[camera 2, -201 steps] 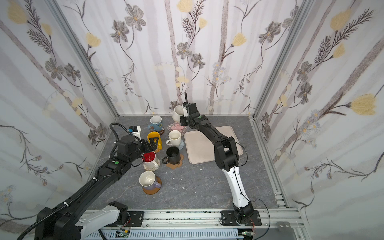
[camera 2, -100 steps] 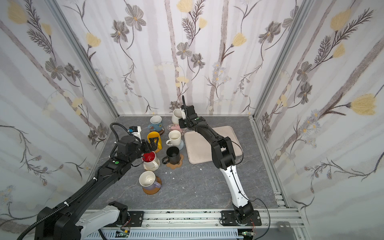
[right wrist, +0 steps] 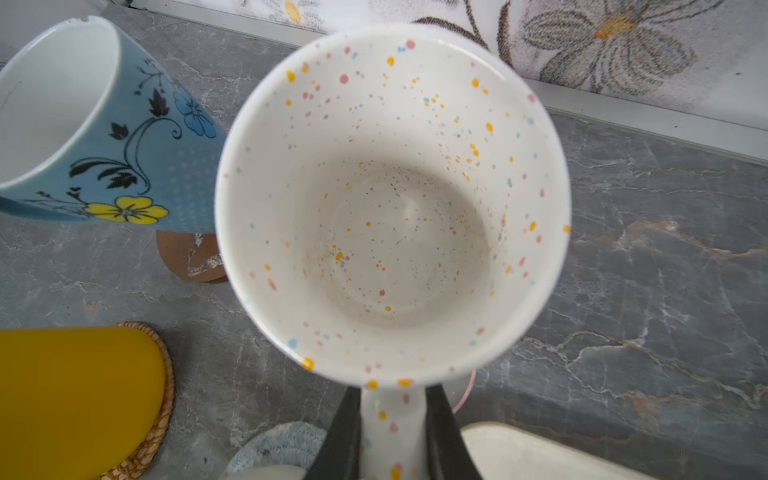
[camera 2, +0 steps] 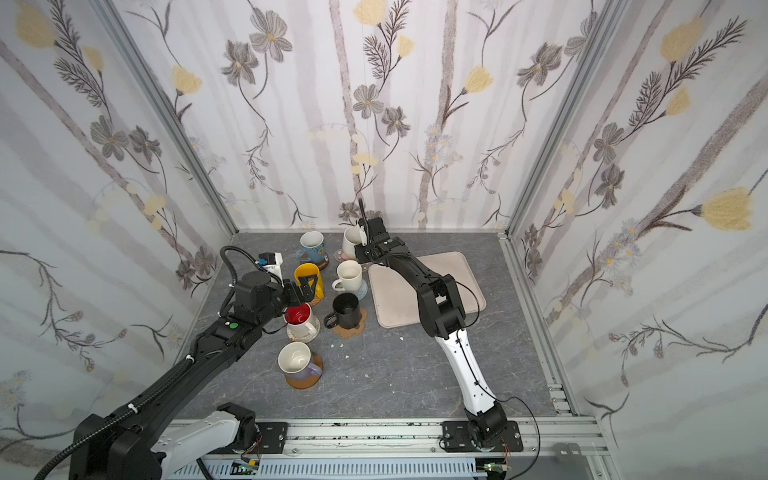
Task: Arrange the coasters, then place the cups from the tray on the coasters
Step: 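Lower the white speckled mug onto the pink flower coaster and open right gripper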
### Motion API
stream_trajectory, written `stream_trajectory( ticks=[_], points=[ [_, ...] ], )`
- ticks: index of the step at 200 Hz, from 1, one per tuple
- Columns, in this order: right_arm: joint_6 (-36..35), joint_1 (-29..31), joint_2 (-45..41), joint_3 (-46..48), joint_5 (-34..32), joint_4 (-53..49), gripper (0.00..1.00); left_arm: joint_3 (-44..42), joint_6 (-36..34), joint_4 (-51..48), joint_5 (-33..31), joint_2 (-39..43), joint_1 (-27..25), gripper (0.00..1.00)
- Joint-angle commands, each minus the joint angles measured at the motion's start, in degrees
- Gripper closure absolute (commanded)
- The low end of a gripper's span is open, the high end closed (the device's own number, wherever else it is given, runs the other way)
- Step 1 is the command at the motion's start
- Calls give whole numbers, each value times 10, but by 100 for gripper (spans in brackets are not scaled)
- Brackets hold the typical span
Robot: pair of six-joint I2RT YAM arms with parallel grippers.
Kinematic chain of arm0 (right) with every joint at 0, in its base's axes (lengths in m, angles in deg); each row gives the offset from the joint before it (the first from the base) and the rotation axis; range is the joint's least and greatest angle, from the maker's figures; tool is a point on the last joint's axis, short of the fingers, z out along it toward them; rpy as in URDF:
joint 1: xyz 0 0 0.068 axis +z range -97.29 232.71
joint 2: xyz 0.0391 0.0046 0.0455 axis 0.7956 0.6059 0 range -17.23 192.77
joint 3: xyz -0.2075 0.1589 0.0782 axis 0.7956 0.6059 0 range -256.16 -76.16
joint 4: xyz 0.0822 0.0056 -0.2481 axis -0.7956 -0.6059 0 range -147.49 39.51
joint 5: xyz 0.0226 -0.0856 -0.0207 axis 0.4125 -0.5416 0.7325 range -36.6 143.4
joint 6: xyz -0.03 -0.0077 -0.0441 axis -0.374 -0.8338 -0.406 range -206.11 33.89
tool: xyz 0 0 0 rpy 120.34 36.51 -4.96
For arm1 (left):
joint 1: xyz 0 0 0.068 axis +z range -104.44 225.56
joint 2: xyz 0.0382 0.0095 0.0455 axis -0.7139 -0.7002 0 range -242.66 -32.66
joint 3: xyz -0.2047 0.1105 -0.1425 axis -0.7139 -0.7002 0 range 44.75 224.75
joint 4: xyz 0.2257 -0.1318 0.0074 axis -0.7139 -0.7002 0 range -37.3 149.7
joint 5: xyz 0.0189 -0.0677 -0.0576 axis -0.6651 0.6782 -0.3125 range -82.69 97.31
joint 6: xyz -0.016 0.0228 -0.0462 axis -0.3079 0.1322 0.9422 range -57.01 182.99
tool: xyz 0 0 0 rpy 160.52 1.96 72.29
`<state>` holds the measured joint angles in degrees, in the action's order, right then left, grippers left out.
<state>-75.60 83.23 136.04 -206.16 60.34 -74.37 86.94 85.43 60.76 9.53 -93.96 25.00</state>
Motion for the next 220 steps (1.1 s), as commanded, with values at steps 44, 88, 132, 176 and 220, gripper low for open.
stream_trajectory(
  ticks=[44,88,132,176,220],
  points=[
    [-3,2,2,-9,-23,28,88,-2,-2,16,1,5,0,0],
    [-5,2,3,-10,-28,24,75,-2,-1,17,2,7,-1,0],
    [-5,2,2,-10,-31,24,63,-2,-1,17,1,6,0,0],
    [-8,2,-8,-10,-42,23,54,-2,-5,17,-4,5,0,0],
    [-20,-13,-37,-9,-44,15,46,-2,-12,17,-21,5,-1,0]
  ],
)
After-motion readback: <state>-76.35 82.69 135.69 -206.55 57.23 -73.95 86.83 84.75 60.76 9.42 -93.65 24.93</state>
